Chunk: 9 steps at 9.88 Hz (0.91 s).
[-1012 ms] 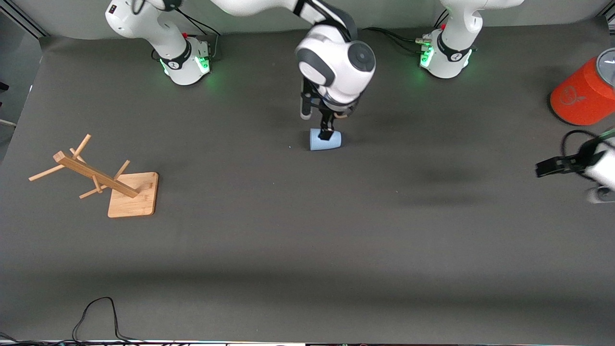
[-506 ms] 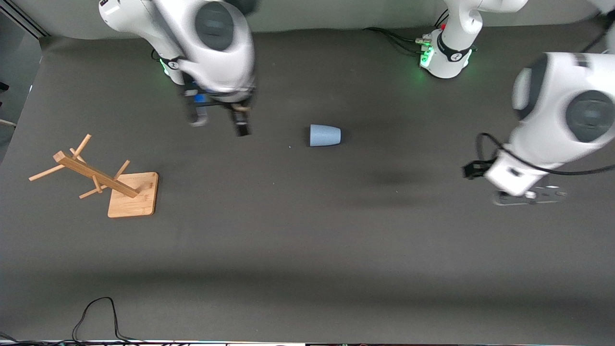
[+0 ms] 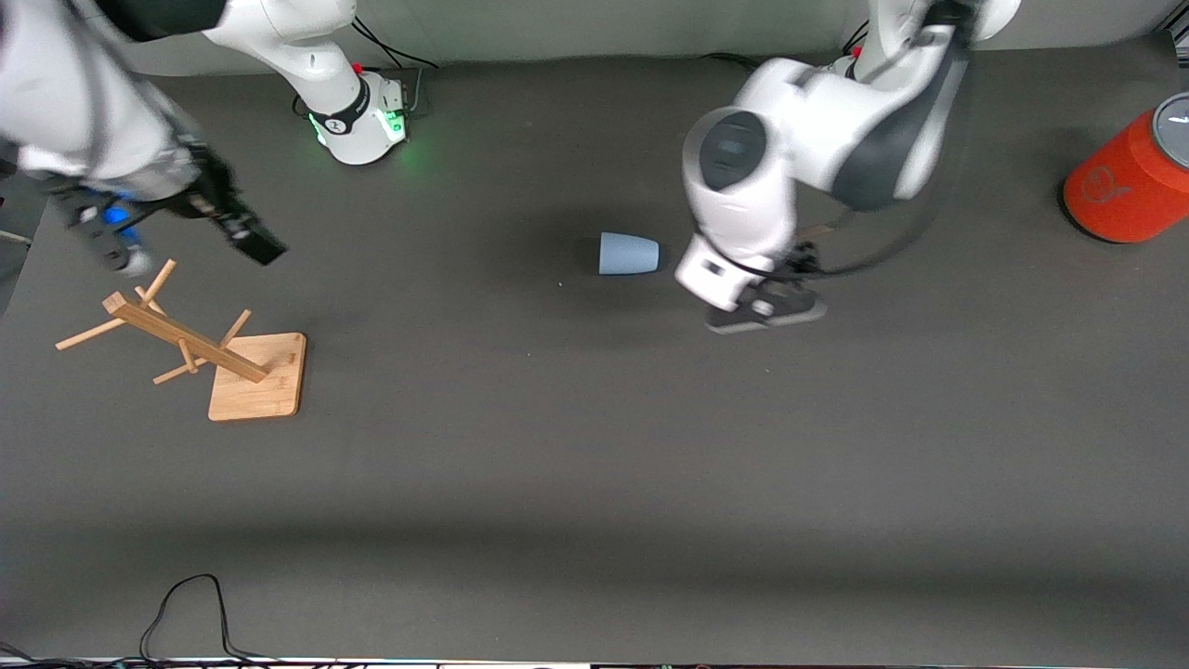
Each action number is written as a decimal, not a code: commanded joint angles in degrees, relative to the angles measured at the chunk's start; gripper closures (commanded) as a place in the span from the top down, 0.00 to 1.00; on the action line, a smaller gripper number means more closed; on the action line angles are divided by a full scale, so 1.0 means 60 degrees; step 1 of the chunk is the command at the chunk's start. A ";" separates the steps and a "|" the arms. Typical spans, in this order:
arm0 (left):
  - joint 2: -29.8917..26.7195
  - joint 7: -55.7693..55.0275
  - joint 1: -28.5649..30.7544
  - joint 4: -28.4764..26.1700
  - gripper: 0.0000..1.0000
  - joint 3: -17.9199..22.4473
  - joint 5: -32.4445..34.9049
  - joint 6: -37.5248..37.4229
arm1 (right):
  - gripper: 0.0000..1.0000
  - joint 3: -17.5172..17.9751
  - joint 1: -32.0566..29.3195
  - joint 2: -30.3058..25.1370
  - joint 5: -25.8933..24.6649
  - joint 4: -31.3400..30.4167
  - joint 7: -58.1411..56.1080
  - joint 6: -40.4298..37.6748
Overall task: Rotate and upright cup with both arms
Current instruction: 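Release the cup and withdraw the right gripper while the left gripper approaches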
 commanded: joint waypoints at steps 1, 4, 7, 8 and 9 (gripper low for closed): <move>0.1915 -0.1525 -0.1194 0.2226 1.00 0.0236 0.0270 -0.1249 | 1.00 -0.0665 -0.0407 -0.0156 0.0055 -0.0204 -0.2774 0.0448; 0.4320 -0.2874 -0.2278 0.4735 1.00 0.0236 0.0487 -0.2322 | 1.00 -0.1474 -0.0408 -0.0083 0.0070 -0.0233 -0.5811 0.1268; 0.5480 -0.3626 -0.3510 0.4769 1.00 0.0222 0.0913 -0.2192 | 1.00 -0.1826 -0.0422 -0.0039 0.0084 -0.0263 -0.7923 0.1870; 0.5759 -0.3714 -0.3687 0.4784 1.00 0.0222 0.0929 -0.2148 | 1.00 -0.1971 -0.0393 -0.0039 0.0113 -0.0306 -0.8175 0.2002; 0.5994 -0.3715 -0.3906 0.4784 1.00 0.0222 0.0929 -0.2118 | 1.00 -0.1987 -0.0393 -0.0068 0.0143 -0.0394 -0.8438 0.2162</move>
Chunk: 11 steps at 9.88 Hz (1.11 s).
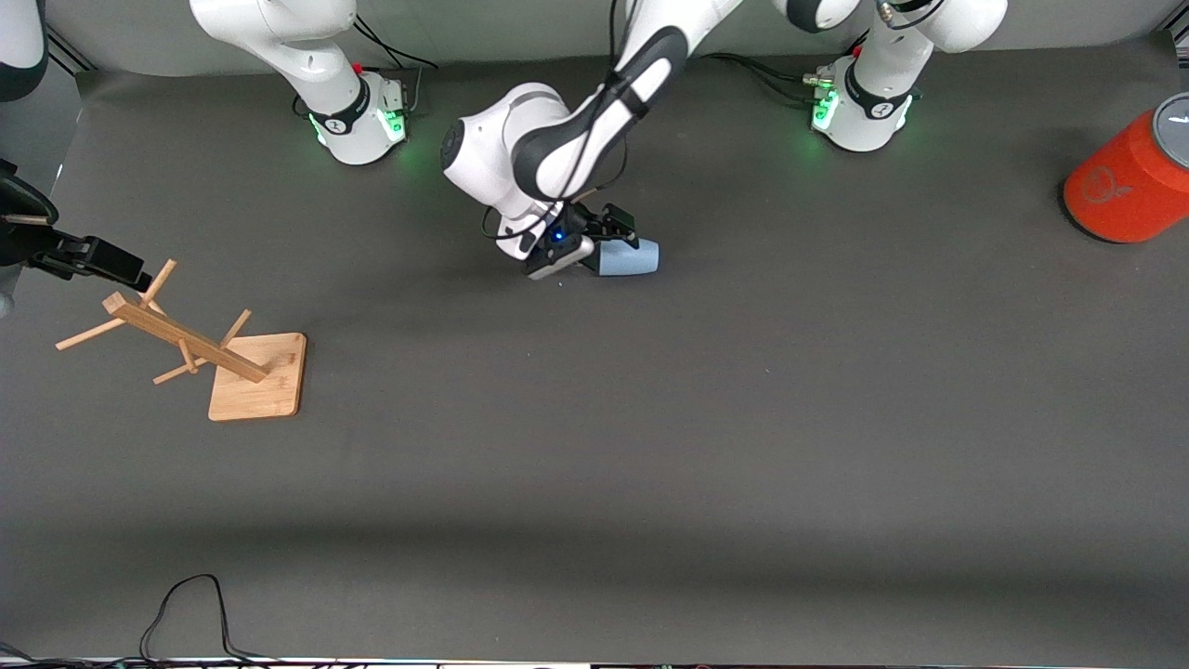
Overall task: Rotate and upright cup with both arms
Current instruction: 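Grasp the rim of the lying cup with the left gripper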
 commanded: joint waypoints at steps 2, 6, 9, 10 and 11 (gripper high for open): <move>0.0648 -0.0067 -0.0334 0.0480 0.97 0.0195 0.0153 -0.0203 | 1.00 -0.0114 0.0058 -0.0155 0.0125 -0.0224 -0.0543 0.0312; 0.0634 0.0166 -0.0247 0.0465 0.00 0.0180 0.0139 -0.0248 | 1.00 -0.0085 0.0146 -0.0287 0.0388 -0.0209 -0.0587 0.0283; 0.0634 0.0241 -0.0247 0.0436 0.00 0.0180 0.0139 -0.0333 | 1.00 -0.0085 0.0146 -0.0244 0.0388 -0.0224 -0.0587 0.0312; 0.0561 0.0255 -0.0247 0.0450 0.00 0.0195 0.0139 -0.0407 | 1.00 -0.0085 0.0146 -0.0200 0.0388 -0.0224 -0.0587 0.0414; 0.0503 0.0270 -0.0247 0.0494 0.00 0.0195 0.0124 -0.0495 | 1.00 -0.0085 0.0146 -0.0185 0.0388 -0.0224 -0.0587 0.0458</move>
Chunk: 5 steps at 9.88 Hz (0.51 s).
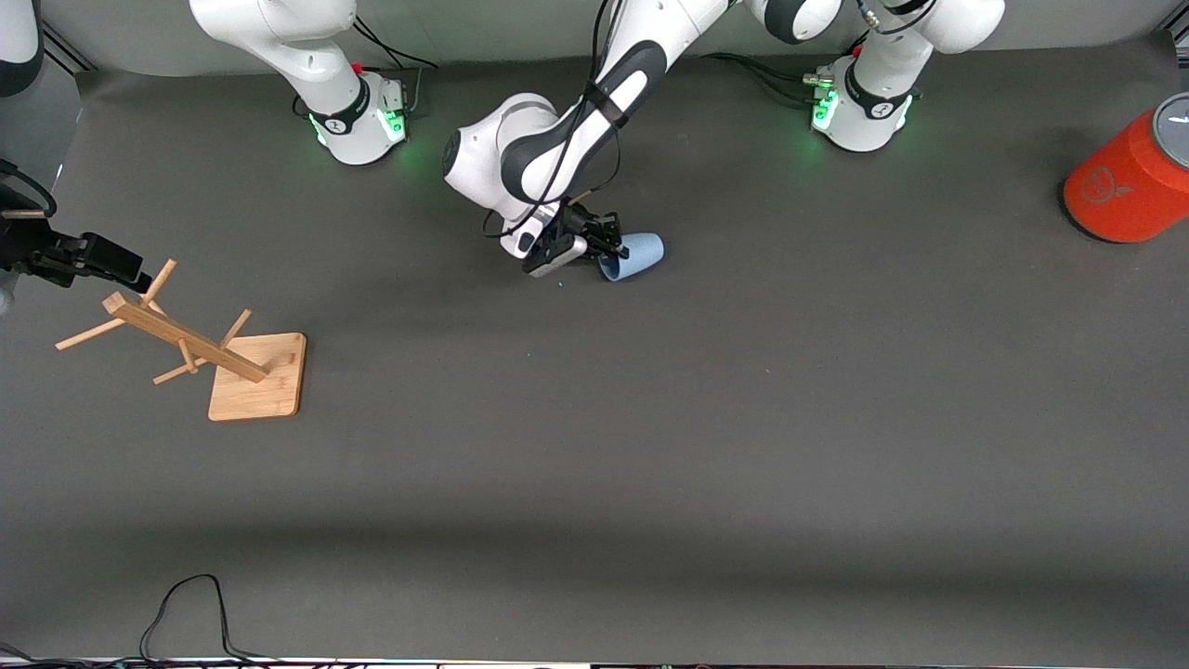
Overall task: Rotate and upright cup with both arms
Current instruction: 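Grasp the rim of the lying cup with the left gripper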
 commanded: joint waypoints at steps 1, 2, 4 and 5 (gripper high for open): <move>-0.0086 0.0106 -0.0025 0.0275 0.00 0.0094 0.0010 -0.0214 | 1.00 -0.0055 0.0049 -0.0103 0.0172 -0.0134 -0.0208 0.0202; -0.0392 0.0121 0.0077 0.0275 0.00 0.0123 -0.0005 -0.0215 | 1.00 -0.0055 0.0049 -0.0088 0.0157 -0.0119 -0.0207 0.0173; -0.1167 -0.0170 0.0676 0.0246 0.00 0.0123 -0.0107 0.0018 | 1.00 -0.0055 0.0034 0.0014 0.0157 -0.0031 -0.0193 0.0201; -0.1476 -0.0549 0.1113 0.0231 0.00 0.0095 -0.0122 0.0194 | 1.00 -0.0055 0.0049 0.0014 0.0157 -0.0031 -0.0193 0.0202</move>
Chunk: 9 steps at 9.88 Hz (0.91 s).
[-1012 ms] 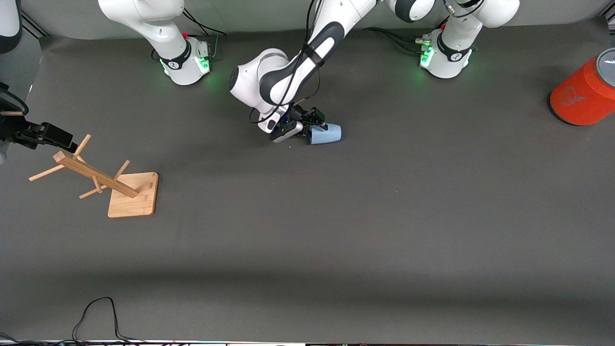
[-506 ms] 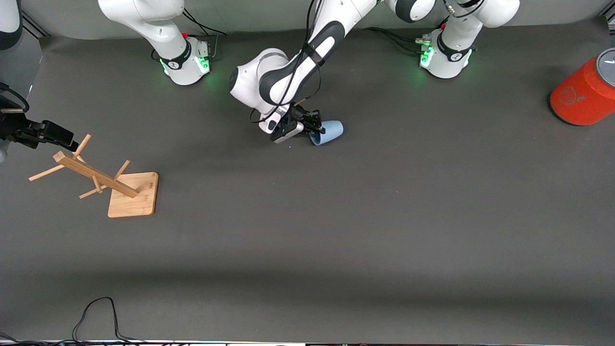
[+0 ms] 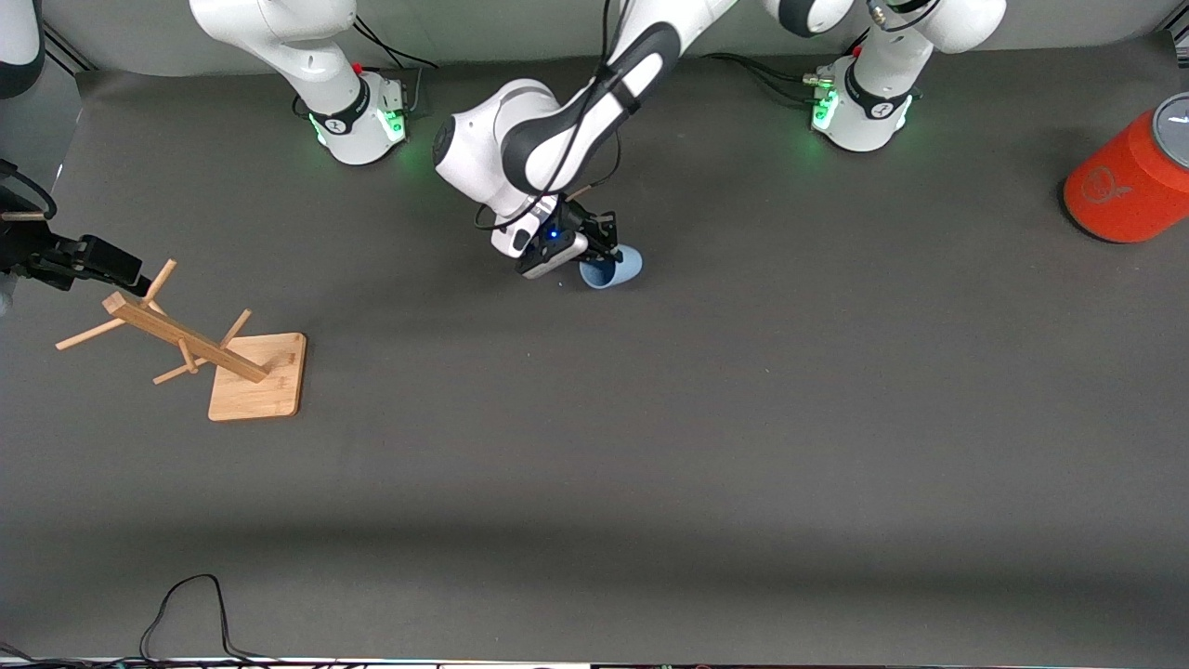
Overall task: Rotate and upright cup with both arms
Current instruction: 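Rotate the cup upright with the left gripper, opening facing up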
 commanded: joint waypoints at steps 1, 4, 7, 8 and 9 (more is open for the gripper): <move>-0.0907 -0.0577 0.0706 -0.0288 0.00 -0.0057 -0.0257 0.0443 | 1.00 -0.0055 0.0031 -0.0020 0.0152 -0.0029 -0.0191 0.0115; -0.3315 -0.2083 0.1294 -0.3305 0.00 -0.0042 -0.0596 0.3113 | 1.00 0.0019 0.0060 -0.0005 0.0123 -0.0043 -0.0206 0.0115; -0.4967 -0.3984 0.1542 -0.6158 0.00 -0.0027 -0.0508 0.5771 | 1.00 0.0019 0.0060 -0.0005 0.0152 -0.0058 -0.0192 0.0130; -0.4968 -0.4775 0.1645 -0.6511 0.00 -0.0027 -0.0508 0.6299 | 1.00 0.0019 0.0060 -0.0020 0.0152 -0.0058 -0.0191 0.0130; -0.4953 -0.6015 0.1660 -0.6790 0.00 -0.0027 -0.0508 0.6725 | 1.00 0.0019 0.0060 -0.0020 0.0167 -0.0072 -0.0191 0.0116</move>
